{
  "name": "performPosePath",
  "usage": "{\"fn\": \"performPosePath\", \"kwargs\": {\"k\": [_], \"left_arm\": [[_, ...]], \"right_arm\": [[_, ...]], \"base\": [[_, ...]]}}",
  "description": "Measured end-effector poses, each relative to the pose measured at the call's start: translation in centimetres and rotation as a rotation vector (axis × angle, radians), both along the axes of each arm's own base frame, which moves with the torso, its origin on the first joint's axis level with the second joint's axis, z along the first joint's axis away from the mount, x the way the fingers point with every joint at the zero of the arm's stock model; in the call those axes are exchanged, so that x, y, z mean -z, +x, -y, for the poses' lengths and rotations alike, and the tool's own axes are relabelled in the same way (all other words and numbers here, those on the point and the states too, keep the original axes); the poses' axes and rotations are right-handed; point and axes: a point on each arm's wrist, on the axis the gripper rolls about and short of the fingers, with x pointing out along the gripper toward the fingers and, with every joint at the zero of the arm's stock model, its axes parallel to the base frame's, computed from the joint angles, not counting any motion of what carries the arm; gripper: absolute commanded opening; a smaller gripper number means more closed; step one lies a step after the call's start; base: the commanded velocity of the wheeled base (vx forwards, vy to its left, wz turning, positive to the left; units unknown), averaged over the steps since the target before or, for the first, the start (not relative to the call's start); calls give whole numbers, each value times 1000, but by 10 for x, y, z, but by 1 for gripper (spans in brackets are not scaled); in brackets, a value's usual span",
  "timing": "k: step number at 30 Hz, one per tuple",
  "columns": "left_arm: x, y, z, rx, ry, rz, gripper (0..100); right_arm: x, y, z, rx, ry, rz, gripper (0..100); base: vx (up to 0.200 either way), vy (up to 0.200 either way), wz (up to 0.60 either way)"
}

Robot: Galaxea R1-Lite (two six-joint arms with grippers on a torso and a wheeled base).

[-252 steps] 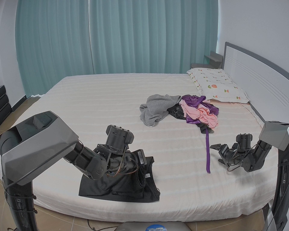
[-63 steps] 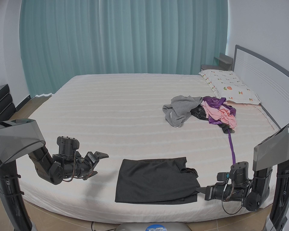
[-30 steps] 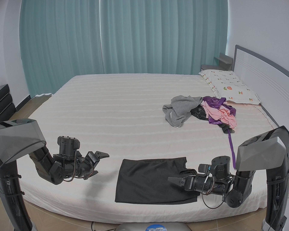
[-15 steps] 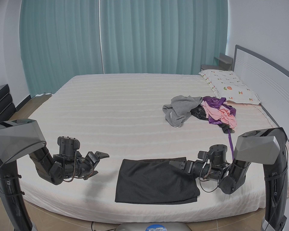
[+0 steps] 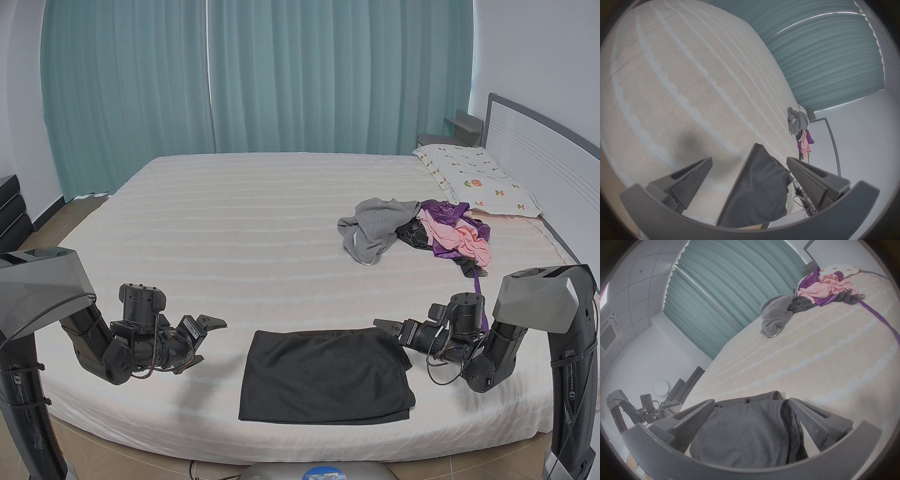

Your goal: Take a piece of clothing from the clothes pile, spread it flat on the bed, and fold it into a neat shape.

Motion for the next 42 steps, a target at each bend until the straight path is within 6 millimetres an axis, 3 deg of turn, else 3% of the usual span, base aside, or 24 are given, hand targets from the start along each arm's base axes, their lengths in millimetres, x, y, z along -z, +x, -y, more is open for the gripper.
{"fn": "performPosePath", "kwargs": {"k": [5, 6, 15, 28, 42], "left_arm": [[0, 0, 0, 0, 0, 0, 100], [0, 0, 0, 0, 0, 0, 100], [0, 0, 0, 0, 1, -1, 100], [1, -1, 1, 6, 14, 2, 100], [-4, 16, 11, 16, -3, 47, 100]], "right_arm": [[1, 3, -1, -4, 5, 6, 100], [2, 4, -1, -6, 4, 3, 0], [10, 5, -1, -10, -2, -25, 0], [13, 10, 17, 52, -19, -42, 0], [8, 12, 27, 89, 26, -31, 0]], "base": [[0, 0, 0], [0, 0, 0], [0, 0, 0], [0, 0, 0], [0, 0, 0]]}}
